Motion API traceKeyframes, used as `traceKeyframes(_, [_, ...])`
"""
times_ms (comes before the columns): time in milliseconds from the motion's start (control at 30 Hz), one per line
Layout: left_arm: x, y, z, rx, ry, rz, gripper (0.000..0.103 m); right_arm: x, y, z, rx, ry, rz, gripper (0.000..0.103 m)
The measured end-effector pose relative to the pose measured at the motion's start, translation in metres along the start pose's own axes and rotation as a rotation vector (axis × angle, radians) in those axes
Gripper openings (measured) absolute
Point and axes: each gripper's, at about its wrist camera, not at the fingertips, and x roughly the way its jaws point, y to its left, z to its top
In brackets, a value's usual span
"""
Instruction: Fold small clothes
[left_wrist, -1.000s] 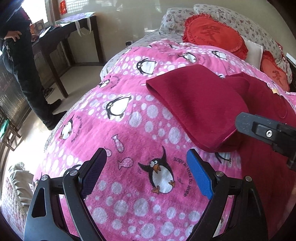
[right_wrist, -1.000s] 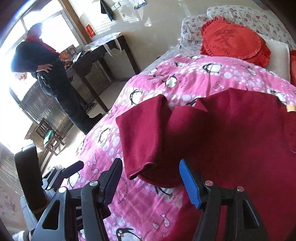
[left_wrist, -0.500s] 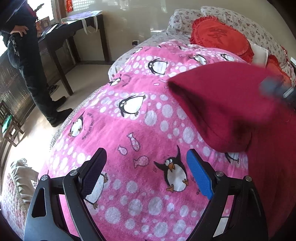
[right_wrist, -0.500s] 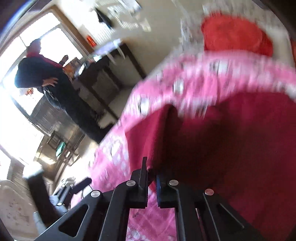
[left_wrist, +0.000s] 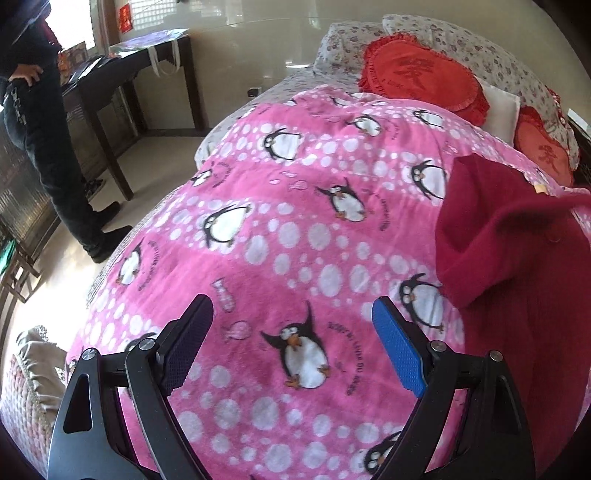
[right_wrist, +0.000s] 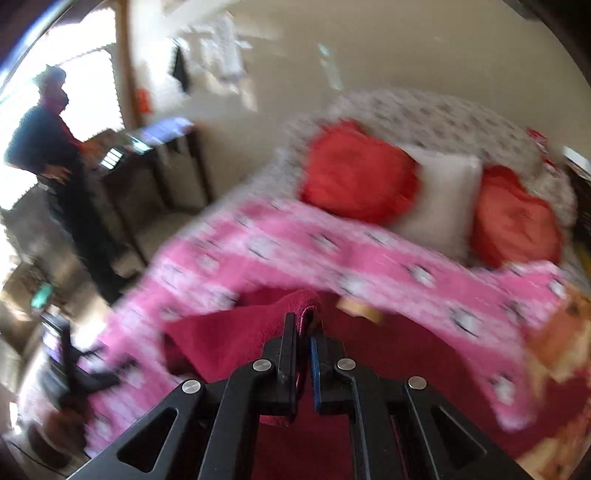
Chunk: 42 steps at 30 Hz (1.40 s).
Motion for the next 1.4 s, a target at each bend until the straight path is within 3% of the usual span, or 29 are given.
traceKeyframes(233, [-0.001, -0.027, -0.001, 0.051, 0.001, -0.016, 0.088, 0.036, -0.047, -0.068, -0.003, 0.244, -0.120, 0.005])
traceKeyframes(367, [0.003, -0.040, -0.003, 0.074, 0.009, -0.026, 0.088, 0.070, -0.053, -0.114, -0.007, 0.415, -0.101, 0.005])
traceKeyframes(433, [0.005, -0.044, -0.005, 0.086, 0.014, -0.025, 0.088, 0.078, -0.063, -0.121, 0.003, 0.447, -0.141, 0.005])
traceKeyframes(533, [0.008, -0.045, -0.007, 0.091, 0.014, -0.020, 0.088, 0.056, -0.070, -0.104, 0.074, 0.340, -0.140, 0.010])
traceKeyframes(600, [0.012, -0.043, -0.007, 0.085, 0.023, -0.018, 0.088, 0.041, -0.064, -0.084, 0.109, 0.224, -0.098, 0.013])
traceKeyframes(667, [0.015, -0.042, -0.008, 0.073, 0.032, -0.023, 0.088, 0.038, -0.038, -0.060, 0.110, 0.109, 0.056, 0.017])
traceKeyframes(733, [0.017, -0.041, -0.009, 0.068, 0.031, -0.025, 0.088, 0.055, -0.002, -0.041, 0.073, 0.113, 0.144, 0.030])
traceKeyframes(800, [0.018, -0.040, -0.009, 0.068, 0.033, -0.027, 0.088, 0.079, 0.040, -0.024, -0.016, 0.093, 0.161, 0.030])
traceKeyframes(900, [0.021, -0.040, -0.009, 0.073, 0.034, -0.030, 0.088, 0.119, 0.092, -0.010, -0.106, 0.094, 0.257, 0.030])
traceKeyframes(1000, [0.022, -0.038, -0.009, 0.071, 0.036, -0.033, 0.088, 0.168, 0.119, -0.008, -0.142, 0.155, 0.264, 0.030])
traceKeyframes(1133, [0.025, -0.034, -0.008, 0.057, 0.041, -0.044, 0.088, 0.210, 0.123, -0.016, -0.159, 0.195, 0.266, 0.030])
traceKeyframes(1200, [0.026, -0.034, -0.008, 0.056, 0.041, -0.046, 0.088, 0.222, 0.121, -0.019, -0.142, 0.207, 0.303, 0.023])
traceKeyframes(1267, [0.027, -0.033, -0.007, 0.056, 0.037, -0.043, 0.088, 0.223, 0.125, -0.020, -0.156, 0.205, 0.301, 0.004])
traceKeyframes(1400, [0.023, -0.028, -0.003, 0.037, 0.013, -0.042, 0.088, 0.201, 0.125, -0.001, -0.167, 0.092, 0.253, 0.003])
